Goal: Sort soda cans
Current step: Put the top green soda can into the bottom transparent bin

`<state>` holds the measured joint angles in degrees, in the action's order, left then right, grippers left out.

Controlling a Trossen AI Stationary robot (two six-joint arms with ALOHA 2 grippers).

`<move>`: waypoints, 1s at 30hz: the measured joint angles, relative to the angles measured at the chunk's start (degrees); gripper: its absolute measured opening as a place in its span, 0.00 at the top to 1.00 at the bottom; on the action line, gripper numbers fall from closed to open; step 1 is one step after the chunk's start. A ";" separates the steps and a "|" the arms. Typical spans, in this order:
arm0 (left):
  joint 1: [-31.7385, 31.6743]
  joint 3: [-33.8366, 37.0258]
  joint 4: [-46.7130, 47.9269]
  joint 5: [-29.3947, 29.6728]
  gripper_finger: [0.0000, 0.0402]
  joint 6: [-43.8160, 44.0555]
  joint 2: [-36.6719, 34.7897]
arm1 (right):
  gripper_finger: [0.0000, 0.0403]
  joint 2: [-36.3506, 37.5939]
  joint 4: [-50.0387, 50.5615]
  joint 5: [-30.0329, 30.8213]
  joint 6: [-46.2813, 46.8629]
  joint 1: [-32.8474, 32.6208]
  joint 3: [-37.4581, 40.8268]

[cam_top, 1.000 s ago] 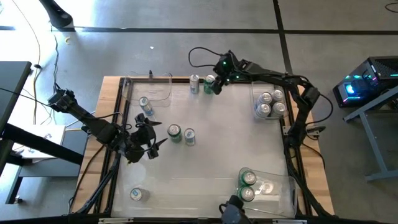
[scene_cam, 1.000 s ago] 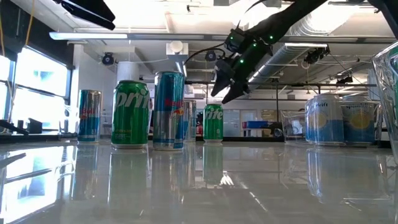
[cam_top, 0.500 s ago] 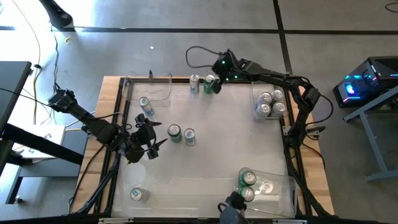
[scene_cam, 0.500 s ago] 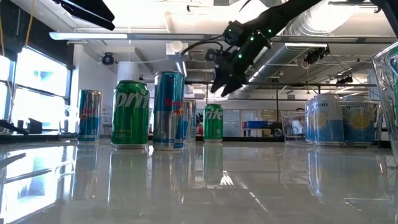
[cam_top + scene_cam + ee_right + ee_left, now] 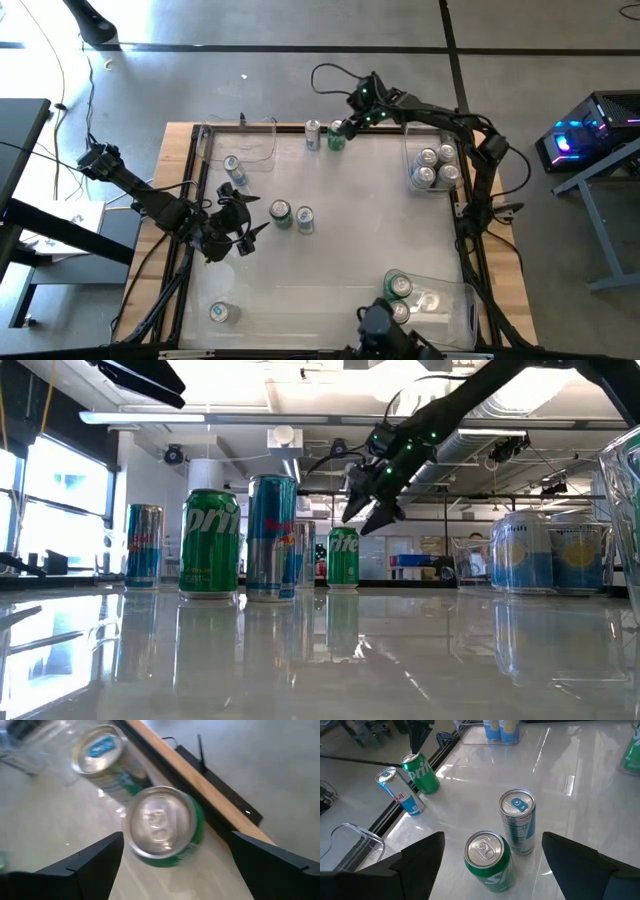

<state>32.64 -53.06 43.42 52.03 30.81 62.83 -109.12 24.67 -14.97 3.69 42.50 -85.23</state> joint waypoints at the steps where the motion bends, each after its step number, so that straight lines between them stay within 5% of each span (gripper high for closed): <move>1: 0.00 0.00 0.00 0.00 0.18 -0.26 0.00 | 0.11 0.00 0.26 -0.52 -0.22 -0.04 -0.23; 8: 0.00 0.00 0.00 0.02 0.18 -0.31 0.00 | 0.11 0.09 0.14 -6.27 -1.08 -0.35 -1.40; 30: 0.00 0.00 0.00 0.42 0.18 0.04 0.00 | 0.11 0.22 3.26 -4.23 4.36 -3.60 -1.44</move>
<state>32.64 -53.06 43.42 52.45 30.85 62.83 -108.90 27.93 -19.20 8.04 38.90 -86.67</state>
